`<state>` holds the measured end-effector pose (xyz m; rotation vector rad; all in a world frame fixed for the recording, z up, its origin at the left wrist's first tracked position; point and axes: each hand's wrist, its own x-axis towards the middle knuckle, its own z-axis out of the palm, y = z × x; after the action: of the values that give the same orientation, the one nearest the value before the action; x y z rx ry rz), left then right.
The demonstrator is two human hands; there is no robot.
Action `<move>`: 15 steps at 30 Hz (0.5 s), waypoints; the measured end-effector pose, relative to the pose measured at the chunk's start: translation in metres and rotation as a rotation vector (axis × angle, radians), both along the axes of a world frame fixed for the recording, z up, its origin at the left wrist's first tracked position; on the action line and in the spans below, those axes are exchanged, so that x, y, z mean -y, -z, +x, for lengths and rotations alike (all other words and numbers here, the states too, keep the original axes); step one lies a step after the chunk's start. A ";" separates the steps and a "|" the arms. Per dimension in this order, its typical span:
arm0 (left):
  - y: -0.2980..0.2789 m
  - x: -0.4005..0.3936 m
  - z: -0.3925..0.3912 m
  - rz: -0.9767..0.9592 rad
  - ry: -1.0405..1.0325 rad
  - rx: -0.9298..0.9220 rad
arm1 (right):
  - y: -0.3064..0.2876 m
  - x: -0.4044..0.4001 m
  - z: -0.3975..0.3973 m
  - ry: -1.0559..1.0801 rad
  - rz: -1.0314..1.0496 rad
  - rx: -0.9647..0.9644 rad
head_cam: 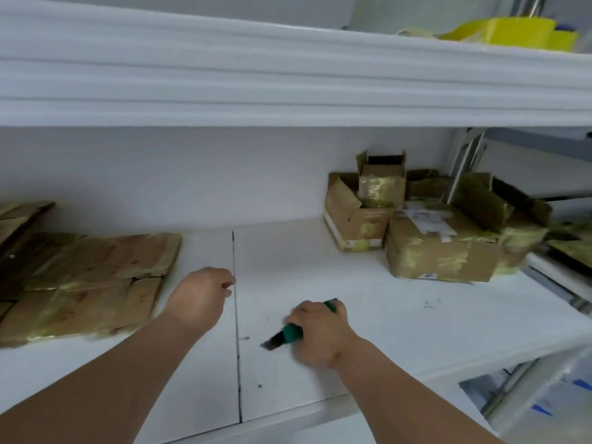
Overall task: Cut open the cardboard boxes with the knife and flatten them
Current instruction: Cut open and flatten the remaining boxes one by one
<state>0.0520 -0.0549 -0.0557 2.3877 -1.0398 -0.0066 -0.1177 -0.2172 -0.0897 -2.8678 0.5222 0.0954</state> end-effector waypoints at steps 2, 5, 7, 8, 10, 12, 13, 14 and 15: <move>-0.001 0.019 -0.017 0.025 0.002 0.032 | 0.005 0.015 -0.011 0.018 0.016 0.038; -0.002 0.037 -0.034 0.023 -0.023 0.029 | 0.002 0.040 -0.028 0.077 -0.036 0.031; -0.003 0.048 -0.043 0.011 -0.051 0.007 | -0.003 0.059 -0.040 0.142 -0.094 -0.024; -0.004 0.054 -0.047 0.011 -0.058 -0.007 | -0.005 0.068 -0.047 0.185 -0.119 -0.043; -0.006 0.066 -0.055 -0.008 -0.059 -0.047 | -0.006 0.085 -0.058 0.287 -0.156 -0.047; -0.008 0.081 -0.061 -0.041 -0.049 -0.093 | -0.005 0.102 -0.066 0.376 -0.181 -0.037; -0.009 0.089 -0.062 -0.052 -0.043 -0.103 | -0.005 0.110 -0.068 0.404 -0.186 -0.034; -0.010 0.097 -0.062 -0.060 -0.039 -0.106 | -0.005 0.117 -0.070 0.419 -0.179 -0.026; -0.011 0.105 -0.062 -0.065 -0.032 -0.105 | -0.006 0.123 -0.070 0.426 -0.161 -0.009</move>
<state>-0.0102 -0.1600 -0.0442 2.3194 -0.9387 -0.0845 -0.1876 -0.3401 -0.0840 -2.8328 1.1743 -0.0058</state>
